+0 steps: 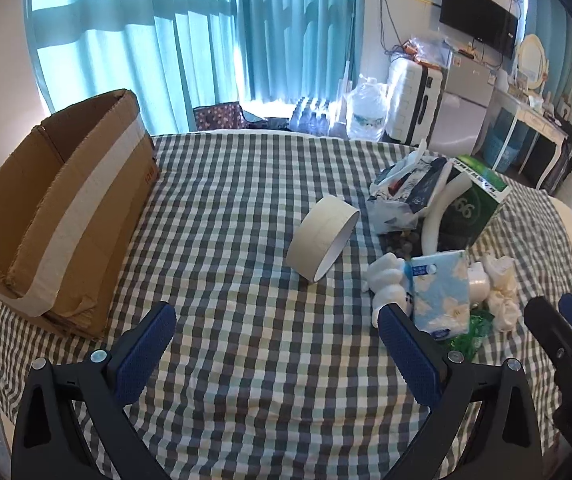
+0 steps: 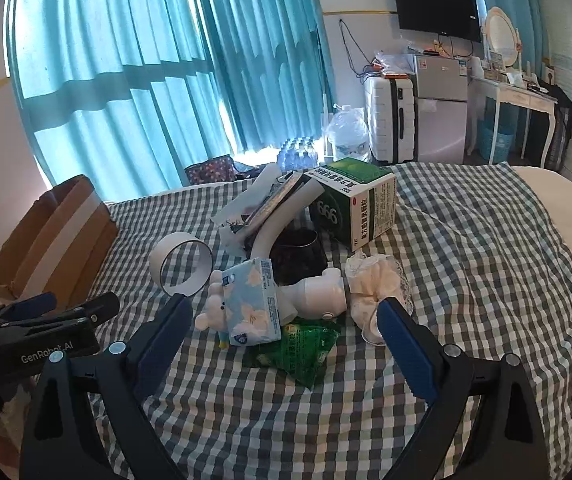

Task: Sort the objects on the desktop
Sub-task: 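Move both tools back over the pile of items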

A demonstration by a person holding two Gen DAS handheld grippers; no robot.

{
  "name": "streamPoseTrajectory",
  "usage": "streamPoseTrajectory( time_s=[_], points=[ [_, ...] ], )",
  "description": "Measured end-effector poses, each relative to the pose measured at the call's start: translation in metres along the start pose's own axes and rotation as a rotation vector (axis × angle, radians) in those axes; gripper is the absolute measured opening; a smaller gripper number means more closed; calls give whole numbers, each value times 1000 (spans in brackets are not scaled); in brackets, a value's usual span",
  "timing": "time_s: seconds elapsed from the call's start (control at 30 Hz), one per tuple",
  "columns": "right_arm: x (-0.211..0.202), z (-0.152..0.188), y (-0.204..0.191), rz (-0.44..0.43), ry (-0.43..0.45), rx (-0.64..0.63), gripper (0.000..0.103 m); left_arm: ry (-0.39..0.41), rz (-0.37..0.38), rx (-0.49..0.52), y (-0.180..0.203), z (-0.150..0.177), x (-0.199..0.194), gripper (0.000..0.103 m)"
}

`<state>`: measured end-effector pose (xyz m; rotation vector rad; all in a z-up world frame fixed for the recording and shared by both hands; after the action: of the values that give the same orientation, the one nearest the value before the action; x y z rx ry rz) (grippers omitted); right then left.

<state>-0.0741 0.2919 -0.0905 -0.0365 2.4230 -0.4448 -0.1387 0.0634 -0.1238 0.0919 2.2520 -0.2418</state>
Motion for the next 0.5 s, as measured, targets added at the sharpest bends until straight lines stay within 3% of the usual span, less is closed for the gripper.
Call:
streamPoseTrajectory(
  time_s=[0.23, 0.5],
  points=[
    [39, -7, -8, 5, -29, -14, 94, -25, -15, 41, 9, -6, 34, 103],
    [73, -6, -16, -29, -68, -43, 89, -23, 0, 22, 11, -18, 67, 103]
  ],
)
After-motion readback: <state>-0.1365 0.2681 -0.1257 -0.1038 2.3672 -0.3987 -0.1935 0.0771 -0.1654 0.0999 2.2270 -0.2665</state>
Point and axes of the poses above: each gripper's, at about its wrist camera, not at the fingertips, and x roughly the way its jaws point, y to its right, z to its underside, the point moved 8 cm from there along x, roughly the way its jaws point, and after that the axes turned 10 degrees about x, right-handed, at the moved point
